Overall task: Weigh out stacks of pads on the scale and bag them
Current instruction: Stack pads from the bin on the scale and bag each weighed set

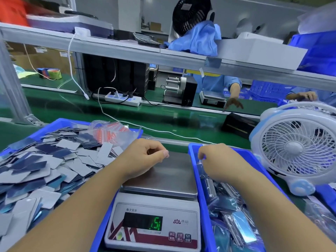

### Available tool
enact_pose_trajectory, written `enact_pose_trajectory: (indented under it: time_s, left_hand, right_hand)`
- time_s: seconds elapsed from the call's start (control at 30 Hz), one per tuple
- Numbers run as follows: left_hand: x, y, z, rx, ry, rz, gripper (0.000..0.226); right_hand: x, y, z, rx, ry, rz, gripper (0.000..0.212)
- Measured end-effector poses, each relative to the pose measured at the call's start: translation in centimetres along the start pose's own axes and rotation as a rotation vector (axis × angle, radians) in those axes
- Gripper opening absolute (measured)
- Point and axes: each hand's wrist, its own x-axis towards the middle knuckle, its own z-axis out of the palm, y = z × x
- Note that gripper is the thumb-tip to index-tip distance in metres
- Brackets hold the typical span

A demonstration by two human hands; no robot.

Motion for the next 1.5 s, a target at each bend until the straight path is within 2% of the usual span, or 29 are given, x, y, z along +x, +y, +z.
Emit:
enact_pose_trajectory:
  time_s: [0.1, 0.23, 0.4, 0.5, 0.63, 0.73, 0.87, 1.07, 1.13, 1.27, 1.37, 1.43, 1.5]
  left_hand:
    - [0.4, 0.4, -0.3, 0.08, -0.004, -0.034, 0.016]
    - [0.8, 1.0, -2.5, 0.365, -0.141, -0.118, 0.013]
    - [-1.2, -0.2, -7.6, 0.475, -0.073, -0.305, 0.014]
    - [-3.4, -1.5, -10.4, 0.589, -0.066, -0.401, 0.011]
    - [-5.3, -3.0, -11.7, 0.624, -0.106, -0.531, 0.008]
    - [-5.7, -3.6, -10.8, 0.67, -0.169, -0.551, 0.021]
    - [-5.5, -3.5, -9.7, 0.796, -0.27, -0.595, 0.052]
    - [-5.4, -3.7, -9.1, 0.796, -0.242, -0.565, 0.066]
    - [-5.4, -4.0, -8.7, 0.833, -0.248, -0.541, 0.065]
    - [-4.9, -4.5, -8.2, 0.867, -0.203, -0.526, 0.048]
    - [-4.0, -3.9, -8.0, 0.889, -0.209, -0.535, 0.037]
    - [-3.2, -3.0, -7.6, 0.943, -0.198, -0.523, 0.027]
    - [-2.0, -2.4, -7.1, 0.965, -0.123, -0.465, 0.014]
  right_hand:
    - [0.0, -3.1, 0.4, 0.084, 0.022, -0.103, 0.018]
    - [0.2, -6.8, 0.9, 0.14, 0.0, -0.233, 0.014]
    - [-0.1, -8.8, 2.7, 0.182, 0.094, -0.3, 0.015]
    - [-0.5, -8.9, 3.3, 0.25, 0.113, -0.326, 0.014]
    - [-0.7, -8.8, 3.5, 0.305, 0.135, -0.329, 0.013]
    - [-0.8, -8.9, 3.6, 0.321, 0.126, -0.337, 0.014]
    - [-0.9, -8.9, 3.9, 0.345, 0.143, -0.334, 0.014]
    - [-0.9, -9.0, 4.0, 0.371, 0.178, -0.342, 0.014]
    - [-0.9, -8.6, 3.4, 0.377, 0.209, -0.326, 0.015]
    - [-0.9, -5.3, 0.5, 0.406, 0.284, -0.202, 0.013]
    - [-0.9, -0.5, -1.4, 0.244, 0.157, 0.011, 0.007]
    - [-1.2, 2.5, -1.5, 0.064, -0.042, 0.125, 0.024]
    - [-1.9, 4.6, -0.8, -0.031, -0.218, 0.176, 0.035]
